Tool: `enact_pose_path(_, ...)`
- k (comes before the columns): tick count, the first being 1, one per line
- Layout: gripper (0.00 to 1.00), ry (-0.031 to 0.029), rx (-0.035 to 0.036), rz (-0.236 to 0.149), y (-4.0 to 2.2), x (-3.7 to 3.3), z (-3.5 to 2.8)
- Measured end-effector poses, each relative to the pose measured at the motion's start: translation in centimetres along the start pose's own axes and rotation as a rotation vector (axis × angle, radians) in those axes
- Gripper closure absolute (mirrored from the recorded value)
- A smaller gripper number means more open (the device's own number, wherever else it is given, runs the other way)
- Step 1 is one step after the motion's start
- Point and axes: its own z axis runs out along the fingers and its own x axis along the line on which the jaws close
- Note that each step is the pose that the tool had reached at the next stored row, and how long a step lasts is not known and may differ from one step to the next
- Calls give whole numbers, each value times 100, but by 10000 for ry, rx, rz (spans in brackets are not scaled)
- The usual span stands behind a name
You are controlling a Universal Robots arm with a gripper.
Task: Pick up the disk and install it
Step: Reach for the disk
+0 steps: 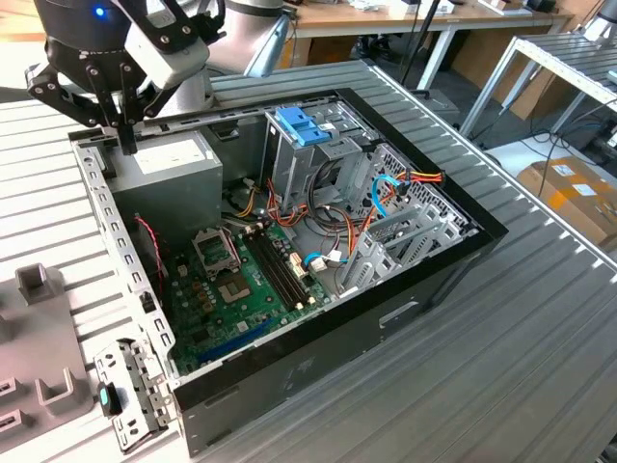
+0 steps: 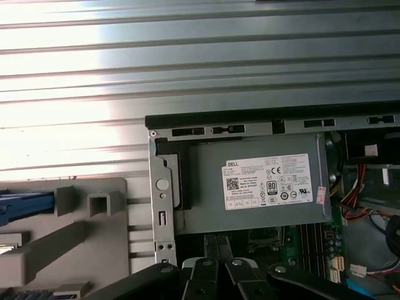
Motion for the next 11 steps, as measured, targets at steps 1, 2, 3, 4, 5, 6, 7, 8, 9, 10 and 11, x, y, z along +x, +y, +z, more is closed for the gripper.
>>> enact_pose_path(1,89,-1,0,1,-1,9,0)
enact_pose_path(2,89,0,0,0,-2,23,0)
enact_pose_path(3,89,0,0,1,-3,43,0)
enact_pose_path(4,89,0,0,0,-4,52,0)
enact_pose_path(5,89,0,0,1,-5,63,0)
enact_pose_path(6,89,1,1,1,-6,83,0)
enact_pose_path(7,89,0,0,1,-7,99,0)
enact_pose_path(8,89,0,0,1,-9,115,1)
enact_pose_path(9,89,0,-1,1,-9,126,1)
enact_pose_path(10,89,0,0,1,-11,144,1)
enact_pose_path(11,89,0,0,1,-12,161,1)
